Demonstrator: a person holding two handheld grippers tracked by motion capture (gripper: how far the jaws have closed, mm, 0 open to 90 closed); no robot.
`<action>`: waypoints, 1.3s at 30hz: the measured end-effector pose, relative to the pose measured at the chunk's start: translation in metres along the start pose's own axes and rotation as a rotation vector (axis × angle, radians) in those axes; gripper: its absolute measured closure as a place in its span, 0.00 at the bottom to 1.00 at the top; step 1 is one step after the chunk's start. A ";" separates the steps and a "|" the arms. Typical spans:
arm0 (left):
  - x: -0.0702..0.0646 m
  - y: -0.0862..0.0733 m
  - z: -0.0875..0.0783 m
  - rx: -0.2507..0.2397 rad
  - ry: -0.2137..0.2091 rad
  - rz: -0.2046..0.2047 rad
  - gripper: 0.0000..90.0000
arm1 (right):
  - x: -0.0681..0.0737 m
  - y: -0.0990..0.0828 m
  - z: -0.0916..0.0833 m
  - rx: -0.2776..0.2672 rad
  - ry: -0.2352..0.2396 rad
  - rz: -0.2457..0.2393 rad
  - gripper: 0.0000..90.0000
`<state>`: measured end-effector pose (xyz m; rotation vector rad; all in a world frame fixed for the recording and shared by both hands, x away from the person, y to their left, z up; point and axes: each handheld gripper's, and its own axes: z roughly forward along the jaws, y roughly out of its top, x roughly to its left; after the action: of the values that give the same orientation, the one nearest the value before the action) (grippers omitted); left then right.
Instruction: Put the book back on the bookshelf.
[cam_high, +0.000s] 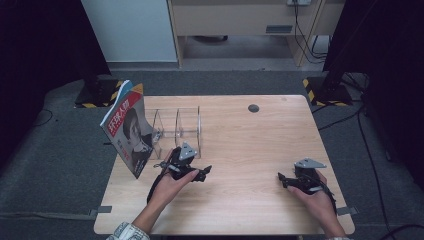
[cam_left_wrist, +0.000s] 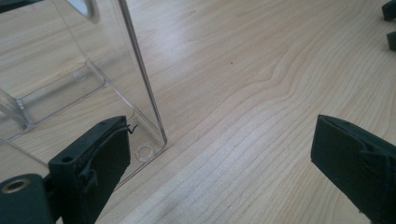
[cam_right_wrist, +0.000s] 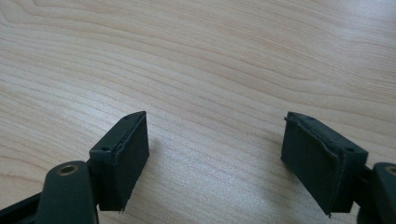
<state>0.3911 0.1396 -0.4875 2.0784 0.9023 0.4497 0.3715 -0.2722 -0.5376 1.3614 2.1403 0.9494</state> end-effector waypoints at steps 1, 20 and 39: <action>-0.001 -0.001 0.002 0.007 0.000 0.002 0.05 | 0.000 0.000 0.000 -0.001 -0.001 -0.001 0.26; -0.024 -0.004 0.034 0.128 -0.011 0.049 0.04 | 0.000 0.000 0.000 0.000 -0.001 0.002 0.26; -0.038 0.001 0.072 0.151 -0.021 0.051 0.04 | 0.001 0.000 0.000 0.001 0.005 0.001 0.25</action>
<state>0.4073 0.0723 -0.5305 2.2437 0.8970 0.3965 0.3715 -0.2714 -0.5375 1.3620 2.1445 0.9534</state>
